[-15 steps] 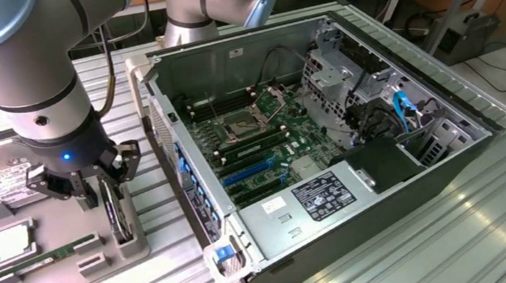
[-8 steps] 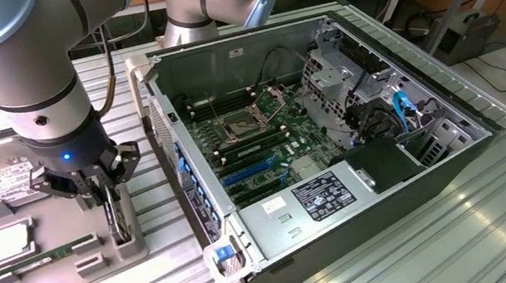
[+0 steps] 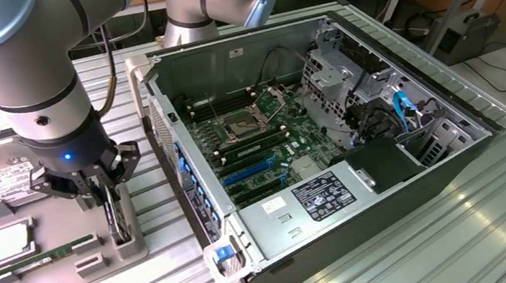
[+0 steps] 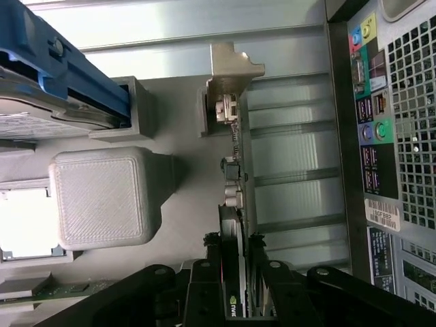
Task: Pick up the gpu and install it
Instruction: 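Pick up the gpu and move the gpu toward the slot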
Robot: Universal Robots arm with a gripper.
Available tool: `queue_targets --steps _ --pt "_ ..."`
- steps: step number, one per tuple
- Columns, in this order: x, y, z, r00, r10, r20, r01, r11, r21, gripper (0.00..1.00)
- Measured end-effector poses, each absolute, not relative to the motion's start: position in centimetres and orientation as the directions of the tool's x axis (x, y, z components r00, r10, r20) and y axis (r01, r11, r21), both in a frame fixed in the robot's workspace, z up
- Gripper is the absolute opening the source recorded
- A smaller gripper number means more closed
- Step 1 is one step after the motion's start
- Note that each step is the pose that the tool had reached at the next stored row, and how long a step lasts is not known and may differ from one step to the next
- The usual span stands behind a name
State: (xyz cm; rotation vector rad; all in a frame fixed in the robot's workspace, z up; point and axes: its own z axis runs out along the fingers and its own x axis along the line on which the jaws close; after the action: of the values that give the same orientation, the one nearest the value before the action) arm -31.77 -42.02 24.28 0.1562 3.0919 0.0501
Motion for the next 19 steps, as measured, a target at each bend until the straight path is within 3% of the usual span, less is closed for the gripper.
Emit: queue_targets --steps 19 --pt "-31.71 -42.56 24.33 -0.999 0.013 -0.044 0.011 0.999 0.035 0.26"
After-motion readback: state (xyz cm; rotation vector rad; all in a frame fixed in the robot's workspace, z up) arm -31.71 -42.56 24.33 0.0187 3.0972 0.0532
